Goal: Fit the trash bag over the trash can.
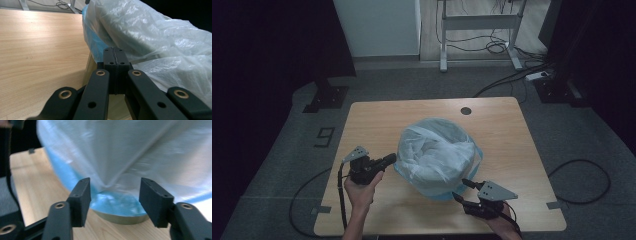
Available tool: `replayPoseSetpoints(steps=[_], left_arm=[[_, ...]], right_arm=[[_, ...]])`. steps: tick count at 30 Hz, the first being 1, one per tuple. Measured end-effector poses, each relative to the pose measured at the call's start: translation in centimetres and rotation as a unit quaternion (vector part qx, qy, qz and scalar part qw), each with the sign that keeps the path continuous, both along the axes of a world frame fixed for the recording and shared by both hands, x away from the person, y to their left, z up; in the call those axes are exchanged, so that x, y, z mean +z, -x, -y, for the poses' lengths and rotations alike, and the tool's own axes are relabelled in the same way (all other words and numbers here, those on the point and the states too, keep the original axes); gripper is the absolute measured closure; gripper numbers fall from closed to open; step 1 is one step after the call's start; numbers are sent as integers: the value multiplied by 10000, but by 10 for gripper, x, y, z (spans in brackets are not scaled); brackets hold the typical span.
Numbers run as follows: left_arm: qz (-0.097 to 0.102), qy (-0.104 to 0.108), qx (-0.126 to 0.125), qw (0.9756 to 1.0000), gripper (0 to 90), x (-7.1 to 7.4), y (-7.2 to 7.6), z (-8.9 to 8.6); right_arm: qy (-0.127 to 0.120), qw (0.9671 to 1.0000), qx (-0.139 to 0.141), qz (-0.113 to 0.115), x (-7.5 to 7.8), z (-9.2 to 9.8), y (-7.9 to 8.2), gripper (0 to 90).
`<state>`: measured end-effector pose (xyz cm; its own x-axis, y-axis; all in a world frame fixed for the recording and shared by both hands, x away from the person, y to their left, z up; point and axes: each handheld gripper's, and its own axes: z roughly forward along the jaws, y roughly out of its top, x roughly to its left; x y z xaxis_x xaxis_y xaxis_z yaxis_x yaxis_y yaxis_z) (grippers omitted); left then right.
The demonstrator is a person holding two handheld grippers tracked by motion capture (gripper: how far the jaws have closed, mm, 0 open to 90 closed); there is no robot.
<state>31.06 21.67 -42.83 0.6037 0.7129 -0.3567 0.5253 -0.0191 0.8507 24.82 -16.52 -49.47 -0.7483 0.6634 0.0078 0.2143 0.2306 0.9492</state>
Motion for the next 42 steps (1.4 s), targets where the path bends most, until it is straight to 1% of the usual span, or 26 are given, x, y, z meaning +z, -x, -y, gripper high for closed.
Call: replayPoseSetpoints(steps=[1,4,5,7,8,10,11,12,13,14,16,19,20,23,27,31,34,36,39,40,42], left_arm=[[16,-4,13,10000,895,-2,0,0],[53,6,44,10000,895,-5,0,0],[70,4,58,10000,895,-7,0,1],[103,-13,92,9999,894,-10,1,1],[98,16,97,9999,895,-11,1,2],[92,26,98,9999,895,-14,1,2],[84,31,88,9999,895,-16,1,3],[81,29,77,9999,895,-17,2,3],[77,25,63,9999,894,-18,2,3],[76,34,55,10000,895,-19,2,4],[78,50,46,9999,895,-20,2,4],[94,51,15,9999,895,-20,3,4],[97,50,0,9999,894,-20,4,4],[101,39,-40,9999,895,-20,4,5],[101,16,-52,9999,894,-21,4,6],[62,-49,-30,10000,894,-22,2,6],[-14,-60,-6,10000,894,-26,1,4],[-118,-59,6,9999,894,-31,-1,2],[-269,-125,31,9996,894,-38,-3,2],[-313,-135,27,9994,894,-40,-4,2],[-417,-190,19,9989,894,-43,-6,3]], right_arm=[[-68,10000,-58,-22,1,2,-1,381],[-336,9994,-90,-94,5,6,-1,351],[-364,9993,-77,-100,8,4,0,340],[-402,9992,-29,-44,13,-4,4,334],[-403,9992,-50,-10,16,-8,6,333],[-386,9990,-206,63,21,-16,9,342],[-340,9989,-282,124,23,-20,10,356],[-250,9985,-431,208,24,-24,12,376],[-192,9977,-595,243,25,-28,14,397],[-176,9967,-753,248,25,-32,16,433],[-67,9940,-1055,276,25,-38,19,524],[63,9902,-1340,381,23,-41,21,647],[81,9896,-1383,391,23,-42,22,686],[126,9890,-1409,422,23,-42,21,769],[116,9890,-1399,470,23,-43,22,890],[41,9911,-1264,428,22,-38,19,893],[32,9919,-1226,319,15,-34,17,893],[18,9926,-1201,171,8,-31,13,894],[15,9935,-1139,-55,-1,-26,7,894],[5,9935,-1135,-112,-4,-25,6,893],[74,9936,-1117,-172,-7,-24,3,893]])
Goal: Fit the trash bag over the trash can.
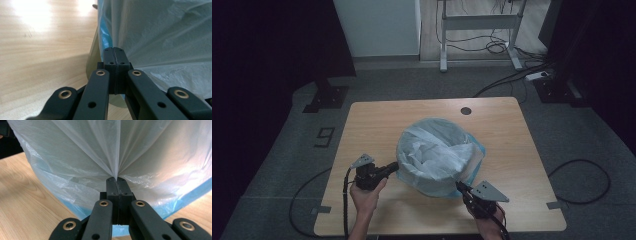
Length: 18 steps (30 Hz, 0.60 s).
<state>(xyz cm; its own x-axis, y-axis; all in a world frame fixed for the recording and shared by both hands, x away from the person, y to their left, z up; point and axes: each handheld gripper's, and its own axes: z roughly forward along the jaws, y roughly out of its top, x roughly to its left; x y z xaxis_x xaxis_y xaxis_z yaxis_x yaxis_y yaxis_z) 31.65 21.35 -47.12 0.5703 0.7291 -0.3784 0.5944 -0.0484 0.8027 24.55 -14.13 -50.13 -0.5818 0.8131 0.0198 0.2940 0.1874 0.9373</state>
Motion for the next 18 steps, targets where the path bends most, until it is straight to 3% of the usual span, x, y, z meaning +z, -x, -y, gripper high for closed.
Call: replayPoseSetpoints(steps=[10,16,18], left_arm=[[-422,-363,-128,9984,894,-17,-9,11],[-349,-377,-87,9986,867,-18,-7,13],[-264,-387,5,9989,798,-16,-5,11]], right_arm=[[49,9997,54,-234,-16,6,-14,892],[-41,9996,110,-258,-18,13,-17,880],[-102,9997,70,-204,-17,16,-16,795]])
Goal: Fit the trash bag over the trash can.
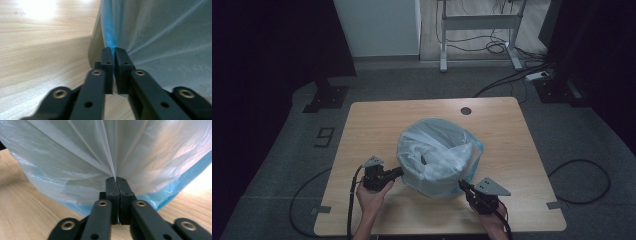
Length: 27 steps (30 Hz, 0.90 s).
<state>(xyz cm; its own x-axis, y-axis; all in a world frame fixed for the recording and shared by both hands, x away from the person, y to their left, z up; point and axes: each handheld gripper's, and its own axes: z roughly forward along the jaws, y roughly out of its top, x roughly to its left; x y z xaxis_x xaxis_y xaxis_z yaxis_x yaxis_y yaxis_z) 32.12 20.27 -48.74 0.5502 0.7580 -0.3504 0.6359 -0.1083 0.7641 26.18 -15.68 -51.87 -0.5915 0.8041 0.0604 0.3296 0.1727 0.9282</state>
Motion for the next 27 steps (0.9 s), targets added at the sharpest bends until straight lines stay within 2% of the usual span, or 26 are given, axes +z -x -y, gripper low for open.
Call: replayPoseSetpoints(steps=[2,5,9,13,15,19,24,27], left_arm=[[97,39,80,9999,690,3,3,-3],[312,77,225,9992,545,8,9,-13],[411,85,290,9987,415,14,14,-29],[574,202,235,9979,390,22,18,-38],[716,225,151,9971,384,27,19,-39],[980,255,-146,9948,377,39,20,-36],[1346,176,-551,9892,369,59,19,-32],[1478,137,-796,9857,358,69,15,-31]], right_arm=[[-93,9999,-16,49,1,3,0,727],[-233,9996,51,157,3,8,1,569],[-397,9985,126,360,9,16,5,468],[-516,9973,103,503,13,25,7,404],[-561,9968,60,559,14,30,8,382],[-609,9967,-40,527,15,41,6,361],[-675,9964,-144,483,15,52,6,359],[-699,9964,-176,455,15,58,5,359]])
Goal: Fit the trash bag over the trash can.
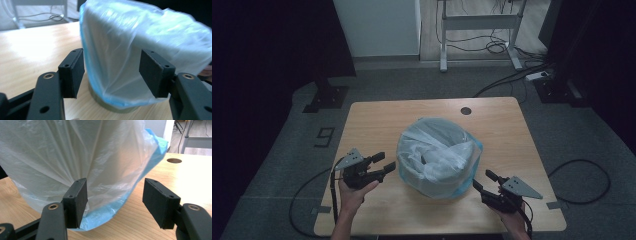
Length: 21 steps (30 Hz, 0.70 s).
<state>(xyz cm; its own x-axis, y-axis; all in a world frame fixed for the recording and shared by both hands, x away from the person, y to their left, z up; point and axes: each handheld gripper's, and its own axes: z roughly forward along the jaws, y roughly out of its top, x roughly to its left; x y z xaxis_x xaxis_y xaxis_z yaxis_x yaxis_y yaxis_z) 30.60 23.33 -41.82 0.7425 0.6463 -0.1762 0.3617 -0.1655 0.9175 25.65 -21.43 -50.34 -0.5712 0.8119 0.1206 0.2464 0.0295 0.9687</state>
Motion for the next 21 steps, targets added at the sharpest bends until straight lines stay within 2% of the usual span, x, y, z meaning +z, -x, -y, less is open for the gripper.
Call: replayPoseSetpoints(steps=[3,5,9,11,14,17,21], left_arm=[[166,-106,-295,9994,352,11,-5,3],[180,-127,-455,9987,347,16,-10,5],[127,-3,-801,9967,347,23,-24,9],[27,164,-995,9949,346,25,-32,12],[23,192,-1187,9927,354,31,-41,18],[10,99,-1324,9911,357,37,-48,26],[-39,-153,-1567,9875,373,47,-58,40]], right_arm=[[-54,10000,-4,-20,0,4,-2,360],[-56,10000,-5,-3,1,7,-3,362],[-103,9999,-20,-18,1,11,-4,368],[-105,9999,-30,-14,1,12,-4,373],[-129,9999,-49,-17,0,14,-4,377],[-149,9999,-74,-15,1,16,-4,380],[-153,9998,-84,-12,0,17,-4,384]])
